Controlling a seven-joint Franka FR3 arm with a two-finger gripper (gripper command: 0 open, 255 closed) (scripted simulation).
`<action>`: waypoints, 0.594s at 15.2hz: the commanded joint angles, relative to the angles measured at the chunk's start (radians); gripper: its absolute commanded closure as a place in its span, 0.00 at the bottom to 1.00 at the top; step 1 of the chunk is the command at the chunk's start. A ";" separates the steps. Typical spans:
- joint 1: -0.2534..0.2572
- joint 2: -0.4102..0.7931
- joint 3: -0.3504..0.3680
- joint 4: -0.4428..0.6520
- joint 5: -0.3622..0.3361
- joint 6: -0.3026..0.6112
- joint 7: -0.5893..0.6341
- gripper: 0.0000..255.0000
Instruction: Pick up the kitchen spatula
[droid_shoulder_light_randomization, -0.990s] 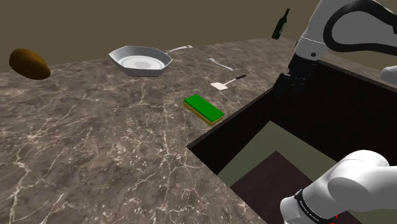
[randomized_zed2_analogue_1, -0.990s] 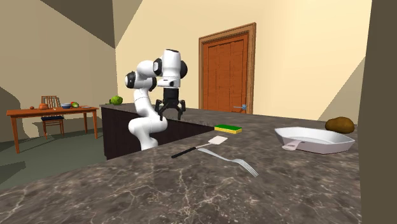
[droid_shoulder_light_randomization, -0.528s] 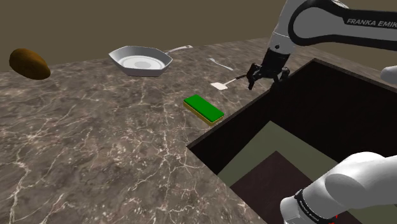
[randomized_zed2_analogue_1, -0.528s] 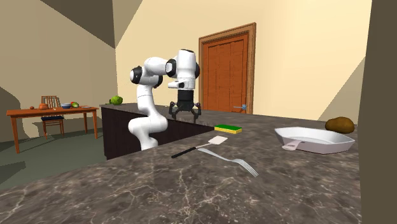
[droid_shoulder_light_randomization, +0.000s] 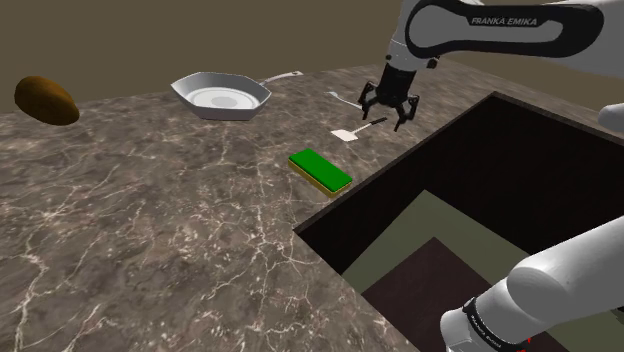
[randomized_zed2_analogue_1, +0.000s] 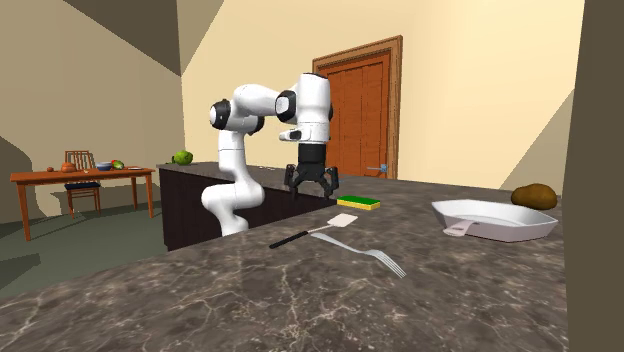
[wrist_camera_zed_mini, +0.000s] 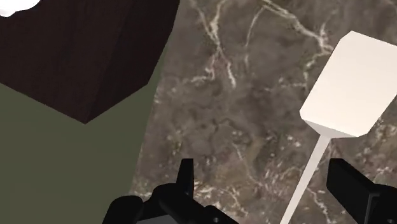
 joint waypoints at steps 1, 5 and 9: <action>-0.017 0.080 0.010 0.084 -0.026 -0.003 0.127 0.00; -0.034 0.211 0.007 0.230 -0.074 -0.017 0.330 0.00; -0.033 0.211 0.005 0.175 -0.075 0.037 0.333 0.00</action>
